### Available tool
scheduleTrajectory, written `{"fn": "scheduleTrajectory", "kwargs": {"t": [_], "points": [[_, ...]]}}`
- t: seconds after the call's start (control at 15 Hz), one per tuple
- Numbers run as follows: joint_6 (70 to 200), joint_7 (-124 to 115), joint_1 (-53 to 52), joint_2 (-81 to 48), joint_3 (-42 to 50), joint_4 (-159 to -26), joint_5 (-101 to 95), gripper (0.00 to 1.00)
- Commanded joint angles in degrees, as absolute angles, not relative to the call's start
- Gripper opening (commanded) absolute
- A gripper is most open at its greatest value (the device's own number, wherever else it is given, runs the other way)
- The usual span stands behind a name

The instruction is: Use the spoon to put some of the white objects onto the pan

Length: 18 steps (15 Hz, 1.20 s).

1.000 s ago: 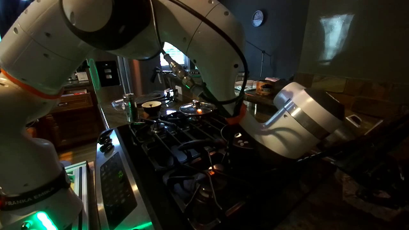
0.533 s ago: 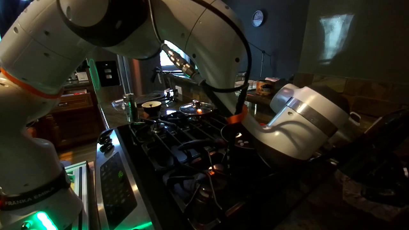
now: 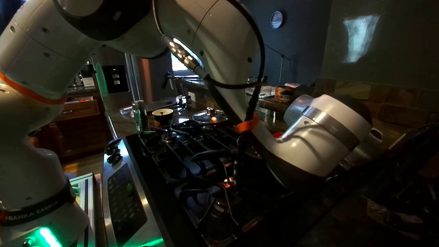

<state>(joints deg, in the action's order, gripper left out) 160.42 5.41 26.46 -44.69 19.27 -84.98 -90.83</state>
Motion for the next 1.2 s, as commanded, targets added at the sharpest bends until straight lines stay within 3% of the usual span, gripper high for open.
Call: {"fn": "scheduleTrajectory", "kwargs": {"t": [0.0, 1.13], "points": [[160.54, 0.35, 24.77, -40.89, 21.17, -89.94, -96.1, 0.01], [158.49, -32.66, 24.14, -33.38, 19.62, -96.69, -125.57, 0.01]]}}
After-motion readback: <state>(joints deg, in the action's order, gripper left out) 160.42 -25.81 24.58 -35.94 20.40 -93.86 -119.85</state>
